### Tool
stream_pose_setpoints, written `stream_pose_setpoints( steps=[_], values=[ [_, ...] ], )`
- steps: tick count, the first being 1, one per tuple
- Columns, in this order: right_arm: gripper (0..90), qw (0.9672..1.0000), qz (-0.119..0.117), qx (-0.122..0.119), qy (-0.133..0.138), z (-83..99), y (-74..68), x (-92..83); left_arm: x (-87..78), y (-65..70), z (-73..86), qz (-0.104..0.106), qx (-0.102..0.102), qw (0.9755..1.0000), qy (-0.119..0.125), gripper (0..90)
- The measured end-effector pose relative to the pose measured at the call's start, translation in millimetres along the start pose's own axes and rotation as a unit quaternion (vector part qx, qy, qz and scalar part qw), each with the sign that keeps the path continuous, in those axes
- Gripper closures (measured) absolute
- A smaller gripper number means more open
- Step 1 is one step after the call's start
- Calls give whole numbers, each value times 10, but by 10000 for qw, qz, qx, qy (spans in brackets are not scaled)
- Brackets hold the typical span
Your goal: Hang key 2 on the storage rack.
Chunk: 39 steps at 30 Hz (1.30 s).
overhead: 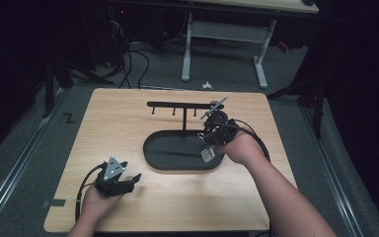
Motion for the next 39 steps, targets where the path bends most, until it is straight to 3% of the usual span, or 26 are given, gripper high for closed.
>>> stream_pose_setpoints(
  steps=[8,19,24,33,39],
  values=[
    [850,9998,-56,116,153,-165,74,15,-61,-41,55,-73,-58,10000,-18,323],
    [850,9996,20,4,293,-407,117,-66,-68,-48,62,-82,-41,10000,-33,323],
    [850,9994,58,91,325,-503,159,-59,-63,-49,64,-73,-24,10000,-61,322],
    [848,9990,51,349,269,-524,323,40,-60,-45,70,-67,-25,10000,-68,321],
    [846,9988,93,358,317,-550,368,111,-57,-37,73,-35,-17,9999,-112,321]
  ],
)
Point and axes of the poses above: each handheld gripper's, and its own axes: x roughly forward along the jaws, z roughly out of its underside, y roughly to its right, the point moved 4 cm from there along x, roughly forward along the jaws, and after that the axes turned 5 degrees about -z, right-handed, at the moved point
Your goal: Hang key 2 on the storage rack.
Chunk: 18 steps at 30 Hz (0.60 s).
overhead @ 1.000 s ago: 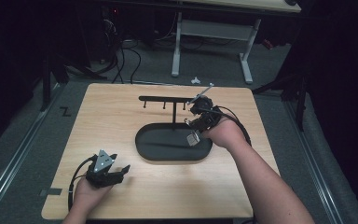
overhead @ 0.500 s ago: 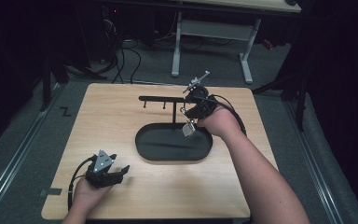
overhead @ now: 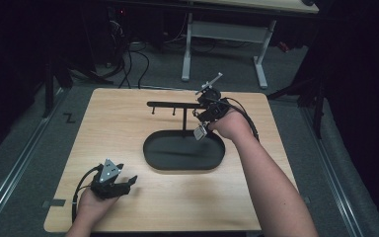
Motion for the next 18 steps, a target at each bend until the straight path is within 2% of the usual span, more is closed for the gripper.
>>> stream_pose_setpoints(
  steps=[9,13,15,18],
  values=[
    [821,9999,113,56,40,-25,46,59,10,4,2,-7,-6,10000,19,321],
    [765,9998,179,71,31,-21,48,44,12,12,3,14,29,10000,-25,321],
    [740,9997,172,165,28,-11,47,22,15,17,1,10,40,10000,-21,320],
    [705,9997,182,115,75,0,53,-15,19,23,0,25,29,10000,-27,320]
  ],
)
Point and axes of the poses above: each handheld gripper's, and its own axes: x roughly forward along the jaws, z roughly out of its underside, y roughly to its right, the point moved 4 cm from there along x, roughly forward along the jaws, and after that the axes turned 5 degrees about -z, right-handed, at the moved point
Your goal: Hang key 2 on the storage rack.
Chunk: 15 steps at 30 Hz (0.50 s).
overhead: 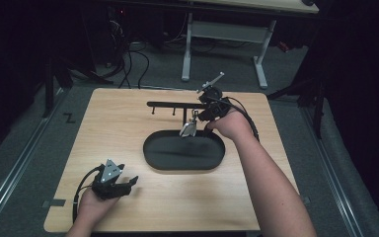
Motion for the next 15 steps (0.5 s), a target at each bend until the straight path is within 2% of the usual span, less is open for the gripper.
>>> stream_pose_setpoints(
  steps=[7,15],
  values=[
    [652,9999,5,85,88,49,9,-82,6,6,-3,1,12,10000,-5,320],
    [467,9991,-86,-77,403,182,-65,-142,20,14,3,23,19,10000,-31,318]
  ],
)
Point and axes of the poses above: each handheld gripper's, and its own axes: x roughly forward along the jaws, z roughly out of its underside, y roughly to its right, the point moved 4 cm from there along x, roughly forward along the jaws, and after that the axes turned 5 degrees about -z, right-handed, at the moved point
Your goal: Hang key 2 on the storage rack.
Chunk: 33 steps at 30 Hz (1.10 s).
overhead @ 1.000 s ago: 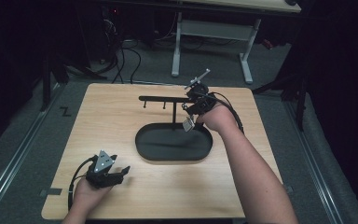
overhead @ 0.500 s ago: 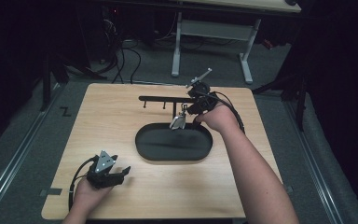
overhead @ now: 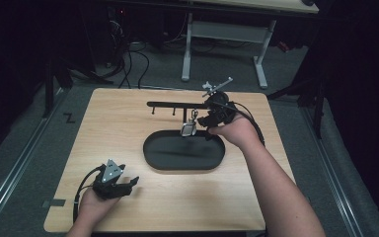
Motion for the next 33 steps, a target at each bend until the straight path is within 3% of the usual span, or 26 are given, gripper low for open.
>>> stream_pose_setpoints(
  steps=[9,18,23,33],
  values=[
    [372,9994,-31,-27,334,250,-93,-74,19,17,-2,13,16,10000,-19,317],
    [311,9965,351,60,752,593,-95,-128,29,50,-9,18,79,10000,-24,318],
    [290,9952,486,46,850,826,-123,-97,30,70,-25,48,78,10000,-7,319],
    [270,9908,552,371,1183,1375,-150,63,42,90,-57,92,87,9999,31,320]
  ],
)
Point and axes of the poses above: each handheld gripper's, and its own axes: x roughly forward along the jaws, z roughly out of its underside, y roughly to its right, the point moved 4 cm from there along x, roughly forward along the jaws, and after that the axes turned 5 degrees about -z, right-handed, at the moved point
